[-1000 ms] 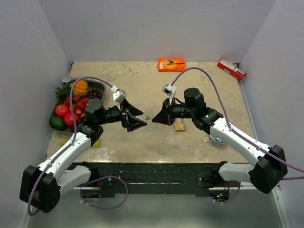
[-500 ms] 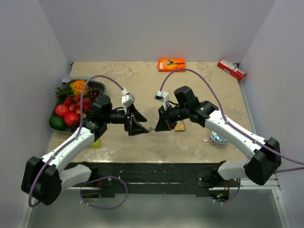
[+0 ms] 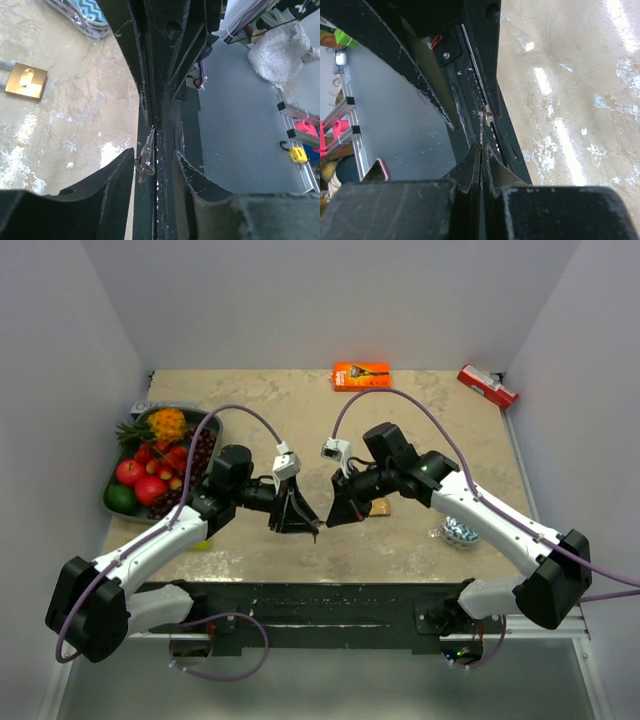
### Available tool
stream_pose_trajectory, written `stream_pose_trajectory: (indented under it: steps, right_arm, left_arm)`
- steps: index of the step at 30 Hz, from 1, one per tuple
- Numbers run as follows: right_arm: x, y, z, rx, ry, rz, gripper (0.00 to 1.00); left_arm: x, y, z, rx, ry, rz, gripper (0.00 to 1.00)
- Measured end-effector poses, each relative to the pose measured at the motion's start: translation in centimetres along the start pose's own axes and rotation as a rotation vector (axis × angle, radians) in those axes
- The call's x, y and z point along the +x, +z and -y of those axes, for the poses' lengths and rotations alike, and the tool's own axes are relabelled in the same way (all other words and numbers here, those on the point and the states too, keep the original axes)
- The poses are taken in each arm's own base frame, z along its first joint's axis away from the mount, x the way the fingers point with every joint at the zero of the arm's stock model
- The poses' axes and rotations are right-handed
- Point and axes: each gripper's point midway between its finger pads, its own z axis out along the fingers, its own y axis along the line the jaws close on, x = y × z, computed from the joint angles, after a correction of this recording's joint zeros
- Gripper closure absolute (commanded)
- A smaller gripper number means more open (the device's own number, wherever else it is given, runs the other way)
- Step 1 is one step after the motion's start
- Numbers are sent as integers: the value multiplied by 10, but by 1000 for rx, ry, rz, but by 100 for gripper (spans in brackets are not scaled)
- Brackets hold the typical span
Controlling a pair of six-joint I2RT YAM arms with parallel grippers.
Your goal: Unlock with the key
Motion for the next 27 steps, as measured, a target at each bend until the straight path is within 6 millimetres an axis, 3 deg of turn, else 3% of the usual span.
stream_pose_trajectory:
  steps: [10,21,27]
  right_arm:
    - [4,3,0,-20,12,-24,100]
    - [7,3,-4,-41,14,-34,100]
    - [7,3,-4,-37,11,-36,100]
  left_arm:
    - [4,5,5,27,2,-19,64]
    - [4,5,4,25,7,-20,100]
    - [4,5,5,29,8,-20,100]
